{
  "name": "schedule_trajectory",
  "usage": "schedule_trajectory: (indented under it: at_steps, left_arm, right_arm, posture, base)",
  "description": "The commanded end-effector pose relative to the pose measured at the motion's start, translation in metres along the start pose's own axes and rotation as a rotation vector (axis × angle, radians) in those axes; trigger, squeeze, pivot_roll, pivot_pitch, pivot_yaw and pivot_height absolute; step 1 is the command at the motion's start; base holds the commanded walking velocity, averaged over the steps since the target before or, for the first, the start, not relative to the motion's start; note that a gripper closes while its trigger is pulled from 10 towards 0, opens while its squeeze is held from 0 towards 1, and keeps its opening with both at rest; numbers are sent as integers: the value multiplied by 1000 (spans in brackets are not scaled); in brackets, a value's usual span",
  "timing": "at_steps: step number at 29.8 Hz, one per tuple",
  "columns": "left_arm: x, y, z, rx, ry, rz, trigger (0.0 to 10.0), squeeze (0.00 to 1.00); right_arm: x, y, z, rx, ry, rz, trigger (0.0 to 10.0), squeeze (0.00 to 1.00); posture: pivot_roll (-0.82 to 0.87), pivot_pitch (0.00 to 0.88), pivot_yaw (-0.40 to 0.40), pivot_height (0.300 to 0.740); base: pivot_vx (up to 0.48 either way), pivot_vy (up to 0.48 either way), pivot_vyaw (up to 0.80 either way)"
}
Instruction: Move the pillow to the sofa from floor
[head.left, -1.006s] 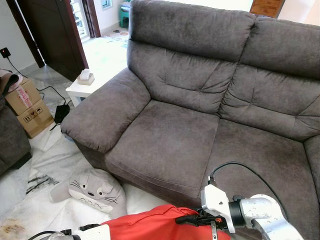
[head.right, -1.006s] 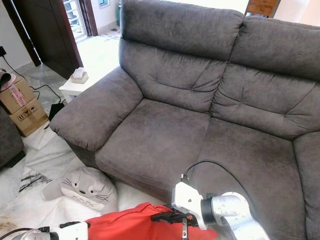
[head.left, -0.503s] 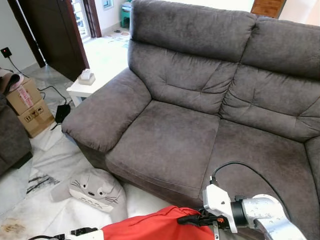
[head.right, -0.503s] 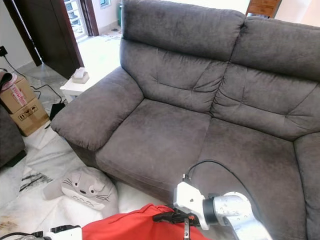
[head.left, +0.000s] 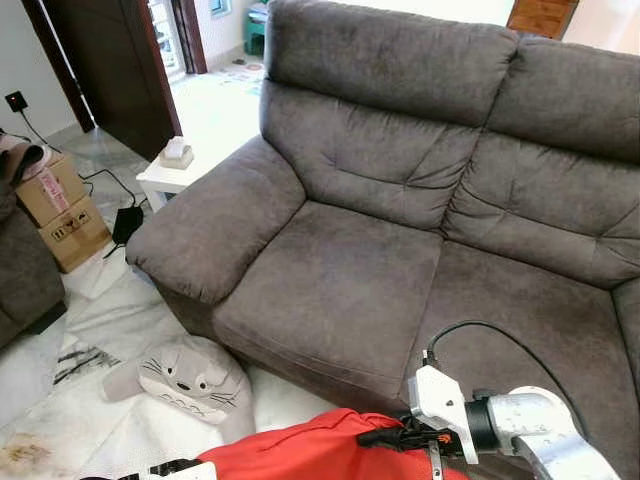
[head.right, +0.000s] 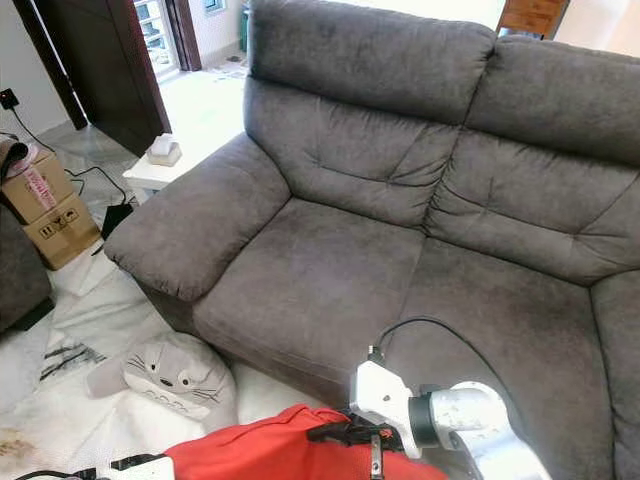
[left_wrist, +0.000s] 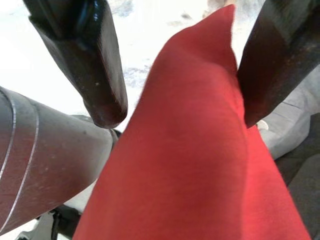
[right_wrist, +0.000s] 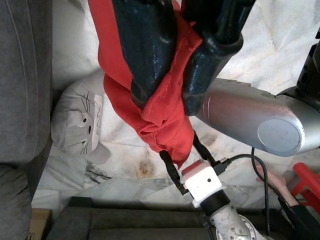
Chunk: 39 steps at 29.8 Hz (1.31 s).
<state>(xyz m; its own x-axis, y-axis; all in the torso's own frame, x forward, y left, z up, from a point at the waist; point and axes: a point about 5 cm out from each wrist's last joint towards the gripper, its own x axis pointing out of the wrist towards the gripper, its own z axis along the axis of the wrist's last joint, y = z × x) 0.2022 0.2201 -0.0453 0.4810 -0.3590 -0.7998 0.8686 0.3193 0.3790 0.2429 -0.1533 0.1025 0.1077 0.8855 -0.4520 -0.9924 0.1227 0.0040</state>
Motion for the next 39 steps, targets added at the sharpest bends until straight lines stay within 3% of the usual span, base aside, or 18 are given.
schedule_trajectory:
  at_steps: [1, 14, 22, 39]
  left_arm:
    - [0, -6, -4, 3, 19, -21, 0, 0]
    - [-1, -11, -9, 83, 46, -56, 0, 0]
    - [0, -23, -15, 121, 83, -66, 0, 0]
    - [3, -18, -15, 117, 110, 1, 0, 0]
  right_arm:
    - [-4, -1, 23, -87, -87, -1, 10000, 0]
    - [-1, -2, 22, -82, -87, -10, 10000, 0]
    - [2, -3, 16, -63, -83, -28, 10000, 0]
    - [6, -4, 12, -45, -84, -40, 10000, 0]
  posture:
    - [56, 108, -16, 740]
    - [63, 115, -12, 740]
    - [65, 115, -10, 740]
    - [73, 110, -7, 740]
  base:
    - [0, 0, 0]
    - [0, 0, 0]
    - [0, 0, 0]
    - [0, 0, 0]
